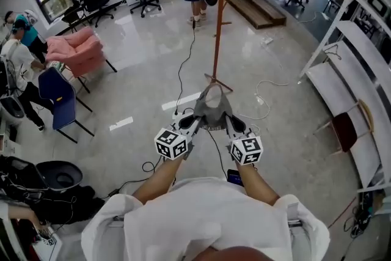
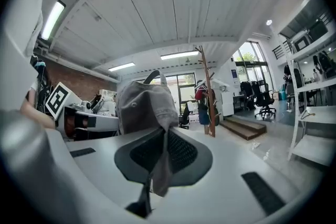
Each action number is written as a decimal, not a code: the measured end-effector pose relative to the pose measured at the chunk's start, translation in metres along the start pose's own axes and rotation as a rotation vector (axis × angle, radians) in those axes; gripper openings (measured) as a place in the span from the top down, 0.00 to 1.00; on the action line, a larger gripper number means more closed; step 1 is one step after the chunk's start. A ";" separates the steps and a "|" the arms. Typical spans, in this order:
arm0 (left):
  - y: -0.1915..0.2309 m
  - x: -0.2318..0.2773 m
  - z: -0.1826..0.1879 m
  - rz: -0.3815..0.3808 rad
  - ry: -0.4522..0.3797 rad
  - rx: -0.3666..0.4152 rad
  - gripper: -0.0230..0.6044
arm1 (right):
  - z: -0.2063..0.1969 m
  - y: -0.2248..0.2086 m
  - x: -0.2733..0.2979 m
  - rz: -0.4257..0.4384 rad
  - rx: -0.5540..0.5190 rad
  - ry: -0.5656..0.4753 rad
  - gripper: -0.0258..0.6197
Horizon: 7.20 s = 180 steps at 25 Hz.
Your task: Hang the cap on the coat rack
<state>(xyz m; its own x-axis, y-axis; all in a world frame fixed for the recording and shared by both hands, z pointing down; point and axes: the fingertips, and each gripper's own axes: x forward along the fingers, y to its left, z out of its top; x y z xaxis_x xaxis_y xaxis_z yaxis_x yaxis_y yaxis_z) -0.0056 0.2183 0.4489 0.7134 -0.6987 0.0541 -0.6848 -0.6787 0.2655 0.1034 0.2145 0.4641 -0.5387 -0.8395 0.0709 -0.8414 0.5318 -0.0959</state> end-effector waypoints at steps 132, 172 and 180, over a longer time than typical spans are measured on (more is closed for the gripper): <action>0.522 0.485 -0.107 0.096 0.184 -0.158 0.91 | -0.186 -0.372 0.549 -0.101 0.185 0.282 0.91; 0.622 0.571 -0.201 0.164 0.268 -0.125 0.91 | -0.312 -0.434 0.637 -0.159 0.197 0.491 0.91; 0.621 0.574 -0.202 0.138 0.305 -0.112 0.89 | -0.314 -0.431 0.638 -0.137 0.193 0.499 0.91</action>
<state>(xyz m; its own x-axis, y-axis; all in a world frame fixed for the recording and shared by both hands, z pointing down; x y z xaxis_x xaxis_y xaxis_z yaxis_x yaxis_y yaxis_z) 0.0089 -0.5584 0.8396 0.6386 -0.6709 0.3770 -0.7692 -0.5416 0.3391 0.1089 -0.5153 0.8622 -0.4195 -0.7197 0.5532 -0.9072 0.3524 -0.2296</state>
